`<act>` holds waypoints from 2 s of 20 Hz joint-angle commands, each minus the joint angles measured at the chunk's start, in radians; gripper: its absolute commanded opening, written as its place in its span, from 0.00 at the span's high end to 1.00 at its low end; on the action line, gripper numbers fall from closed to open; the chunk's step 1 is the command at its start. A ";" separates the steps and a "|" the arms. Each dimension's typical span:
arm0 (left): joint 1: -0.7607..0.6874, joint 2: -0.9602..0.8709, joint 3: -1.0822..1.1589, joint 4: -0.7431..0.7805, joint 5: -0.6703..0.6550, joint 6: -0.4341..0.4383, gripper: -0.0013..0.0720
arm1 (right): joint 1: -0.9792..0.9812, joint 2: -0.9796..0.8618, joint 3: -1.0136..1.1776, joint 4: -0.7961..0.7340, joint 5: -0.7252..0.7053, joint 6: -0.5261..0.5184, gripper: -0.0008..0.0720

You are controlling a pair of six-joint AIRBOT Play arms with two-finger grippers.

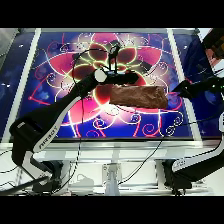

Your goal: Fold the clothes and pants, and hang the long-sleeved shirts on hangers.

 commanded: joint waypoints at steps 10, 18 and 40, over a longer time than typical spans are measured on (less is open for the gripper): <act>0.027 0.005 0.000 0.000 -0.085 0.000 0.29 | 0.278 -0.131 -0.077 0.194 -0.229 0.000 0.15; 0.032 0.005 0.000 0.000 -0.087 0.000 0.29 | 0.483 -0.126 -0.076 0.198 -0.311 -0.011 0.98; 0.599 0.388 0.000 0.861 -0.687 0.038 0.96 | -0.694 0.250 -0.040 -0.215 -0.223 0.325 0.98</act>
